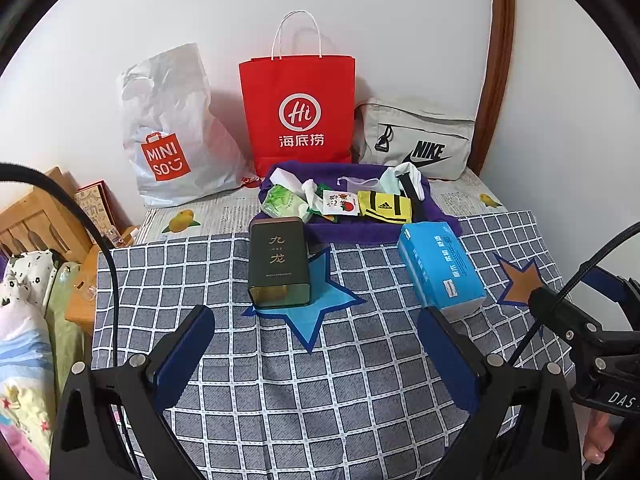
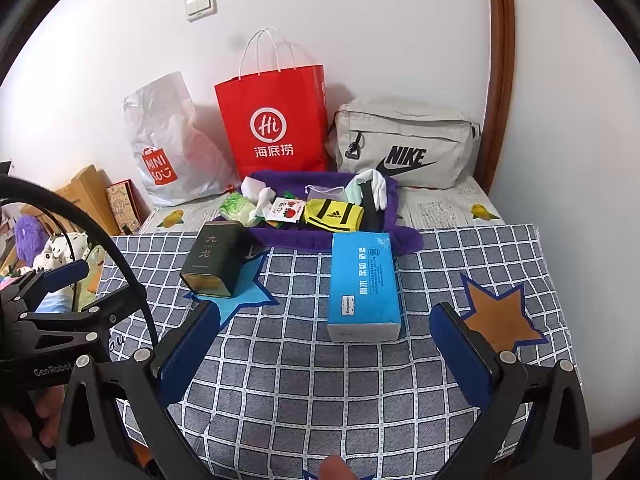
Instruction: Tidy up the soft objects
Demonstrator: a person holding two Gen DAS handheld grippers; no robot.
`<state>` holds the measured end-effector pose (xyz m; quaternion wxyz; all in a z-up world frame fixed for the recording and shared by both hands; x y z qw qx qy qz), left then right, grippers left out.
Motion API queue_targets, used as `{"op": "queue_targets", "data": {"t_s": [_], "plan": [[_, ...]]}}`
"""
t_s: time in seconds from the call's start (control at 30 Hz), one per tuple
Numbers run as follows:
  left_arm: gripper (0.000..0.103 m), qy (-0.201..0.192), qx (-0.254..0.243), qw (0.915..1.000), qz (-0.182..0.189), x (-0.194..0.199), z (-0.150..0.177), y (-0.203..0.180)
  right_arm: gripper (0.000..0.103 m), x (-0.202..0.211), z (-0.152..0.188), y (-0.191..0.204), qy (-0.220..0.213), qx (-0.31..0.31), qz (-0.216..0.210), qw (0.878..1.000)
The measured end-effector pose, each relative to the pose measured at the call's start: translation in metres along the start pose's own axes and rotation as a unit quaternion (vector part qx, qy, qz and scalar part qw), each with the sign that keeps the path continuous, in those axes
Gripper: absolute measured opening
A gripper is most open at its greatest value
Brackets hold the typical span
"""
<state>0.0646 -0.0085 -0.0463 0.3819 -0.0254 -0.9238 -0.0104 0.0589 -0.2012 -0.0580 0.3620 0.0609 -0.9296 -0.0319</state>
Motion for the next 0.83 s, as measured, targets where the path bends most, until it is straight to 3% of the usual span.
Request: {"op": "queue_targets", "data": {"t_s": [0.83], "plan": [[0.102, 0.001, -0.007, 1.0, 0.002, -0.0083, -0.0012, 0.0001, 0.103, -0.0034, -0.001, -0.0021, 0.003, 0.004, -0.005, 1.0]]}}
Point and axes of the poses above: each gripper's, at about its wrist camera, not at the fingertips, and x roughly against the way its jaws point, y to its left, z to its underside, the point moved 5 cm from there along -x, roughly the way its jaws point
